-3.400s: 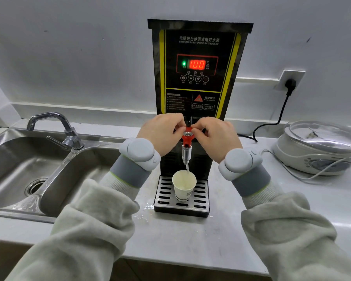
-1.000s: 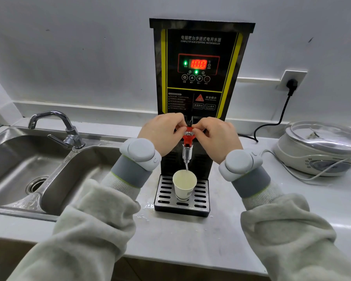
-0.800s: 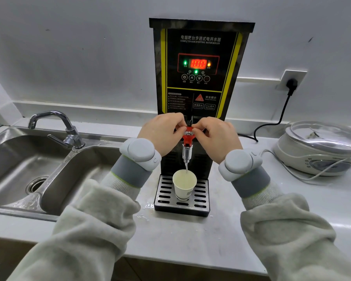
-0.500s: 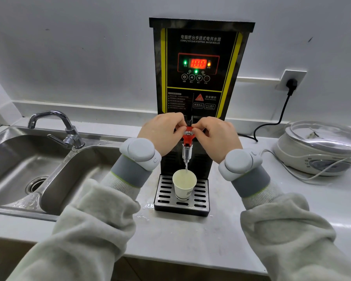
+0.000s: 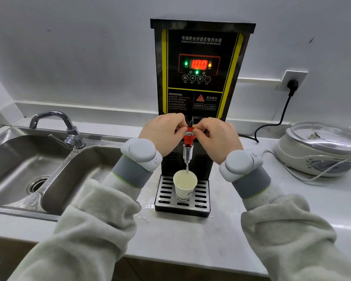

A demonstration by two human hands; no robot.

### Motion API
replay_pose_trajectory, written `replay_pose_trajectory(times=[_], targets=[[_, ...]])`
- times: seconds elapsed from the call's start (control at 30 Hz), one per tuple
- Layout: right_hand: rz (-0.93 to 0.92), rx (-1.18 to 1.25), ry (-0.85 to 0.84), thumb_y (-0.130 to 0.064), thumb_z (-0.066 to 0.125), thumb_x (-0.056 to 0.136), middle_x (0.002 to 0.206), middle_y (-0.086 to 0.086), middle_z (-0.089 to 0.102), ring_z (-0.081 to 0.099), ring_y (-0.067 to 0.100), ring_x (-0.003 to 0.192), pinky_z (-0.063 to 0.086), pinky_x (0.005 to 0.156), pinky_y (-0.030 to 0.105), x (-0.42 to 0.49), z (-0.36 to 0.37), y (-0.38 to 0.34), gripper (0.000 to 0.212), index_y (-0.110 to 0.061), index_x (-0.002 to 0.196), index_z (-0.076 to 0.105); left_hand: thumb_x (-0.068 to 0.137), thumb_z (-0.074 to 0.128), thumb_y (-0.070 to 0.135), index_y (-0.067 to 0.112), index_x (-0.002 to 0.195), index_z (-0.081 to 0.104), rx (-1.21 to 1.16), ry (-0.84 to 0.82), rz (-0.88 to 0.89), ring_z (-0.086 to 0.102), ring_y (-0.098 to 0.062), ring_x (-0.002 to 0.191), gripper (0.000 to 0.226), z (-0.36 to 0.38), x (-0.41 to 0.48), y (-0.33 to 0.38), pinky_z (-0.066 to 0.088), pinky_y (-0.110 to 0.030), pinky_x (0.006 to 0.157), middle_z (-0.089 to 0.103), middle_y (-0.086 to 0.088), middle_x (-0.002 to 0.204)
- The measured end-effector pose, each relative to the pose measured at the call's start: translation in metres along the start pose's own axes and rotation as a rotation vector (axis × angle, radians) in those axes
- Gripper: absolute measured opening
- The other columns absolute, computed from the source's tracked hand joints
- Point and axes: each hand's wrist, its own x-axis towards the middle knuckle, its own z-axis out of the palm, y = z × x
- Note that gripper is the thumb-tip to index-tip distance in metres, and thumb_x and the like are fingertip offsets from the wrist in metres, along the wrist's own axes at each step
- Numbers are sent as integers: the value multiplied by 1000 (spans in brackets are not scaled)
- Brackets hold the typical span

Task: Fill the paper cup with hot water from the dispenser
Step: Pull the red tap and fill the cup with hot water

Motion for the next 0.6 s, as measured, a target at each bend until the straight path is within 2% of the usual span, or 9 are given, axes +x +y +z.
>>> replay_pose_trajectory(times=[0.6], targets=[[-2,-24,-19,-25,47,92,93,6,66,58,21,87,46,89,44,1,-1,0,20,-13,96,63,90,45,23,23,79,48,7,17,23,50,-14,76,12,1,1,-2,41,-28,66,56,5,82]])
